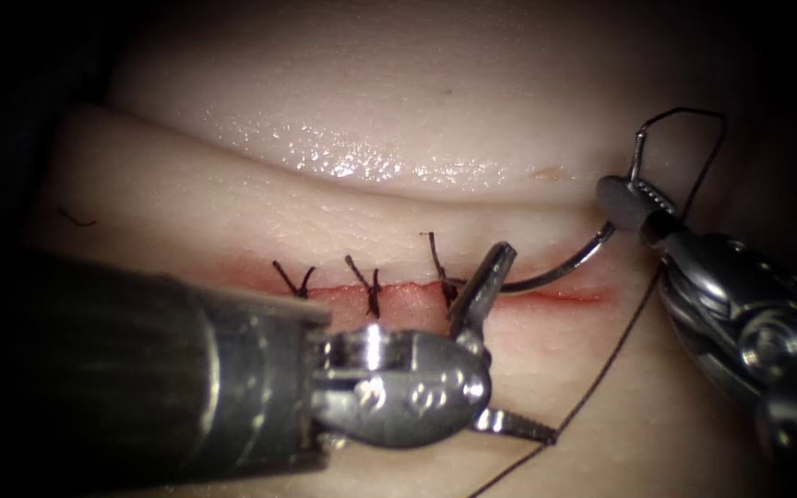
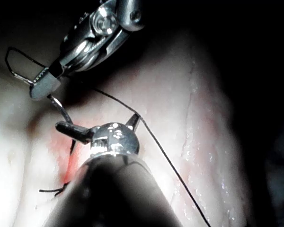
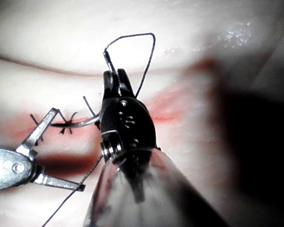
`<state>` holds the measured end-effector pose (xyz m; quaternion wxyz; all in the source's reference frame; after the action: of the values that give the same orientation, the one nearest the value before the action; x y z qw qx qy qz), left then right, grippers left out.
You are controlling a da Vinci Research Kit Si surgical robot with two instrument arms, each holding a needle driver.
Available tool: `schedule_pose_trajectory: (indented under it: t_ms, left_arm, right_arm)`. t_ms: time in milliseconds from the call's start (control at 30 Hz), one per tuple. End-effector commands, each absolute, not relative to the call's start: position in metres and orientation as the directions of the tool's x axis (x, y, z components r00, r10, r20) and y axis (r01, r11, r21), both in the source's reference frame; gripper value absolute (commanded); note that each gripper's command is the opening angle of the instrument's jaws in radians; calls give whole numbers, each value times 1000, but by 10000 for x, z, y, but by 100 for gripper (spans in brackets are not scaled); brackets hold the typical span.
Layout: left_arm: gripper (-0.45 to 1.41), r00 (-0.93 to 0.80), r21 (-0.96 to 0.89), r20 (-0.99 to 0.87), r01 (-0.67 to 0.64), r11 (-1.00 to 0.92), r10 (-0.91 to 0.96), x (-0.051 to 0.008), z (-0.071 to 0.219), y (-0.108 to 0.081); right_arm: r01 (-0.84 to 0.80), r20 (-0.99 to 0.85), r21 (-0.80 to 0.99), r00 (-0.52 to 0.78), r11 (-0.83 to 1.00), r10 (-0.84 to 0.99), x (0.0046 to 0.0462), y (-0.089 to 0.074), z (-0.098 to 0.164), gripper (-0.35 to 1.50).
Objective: Wound Closure
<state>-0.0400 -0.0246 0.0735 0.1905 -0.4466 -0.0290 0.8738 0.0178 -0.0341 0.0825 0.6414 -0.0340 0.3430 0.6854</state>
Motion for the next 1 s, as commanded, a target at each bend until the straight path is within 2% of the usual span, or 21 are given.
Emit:
schedule_pose_trajectory:
  t_ms: [33, 167, 433, 700, 1000]
  left_arm:
    - [118, -507, -249, -777, -296, -922, 372, -404, 734, -244]
    - [116, -404, -421, -774, -247, -873, 488, -390, 707, -219]
    - [116, -324, -593, -726, -153, -791, 607, -371, 683, -177]
    - [115, -393, -581, -698, -178, -794, 598, -355, 715, -157]
    - [113, -504, -475, -672, -269, -838, 543, -338, 737, -172]
  right_arm:
    - [-893, -502, 439, -152, 100, 851, 183, -344, 832, -35]
    - [-859, -553, 467, -98, 210, 828, 176, -343, 831, -35]
    - [-726, -668, 492, 40, 481, 743, 159, -340, 834, -35]
    - [-608, -732, 532, 19, 589, 681, 148, -335, 832, -35]
    - [-638, -768, 471, 44, 610, 639, 114, -325, 828, -35]
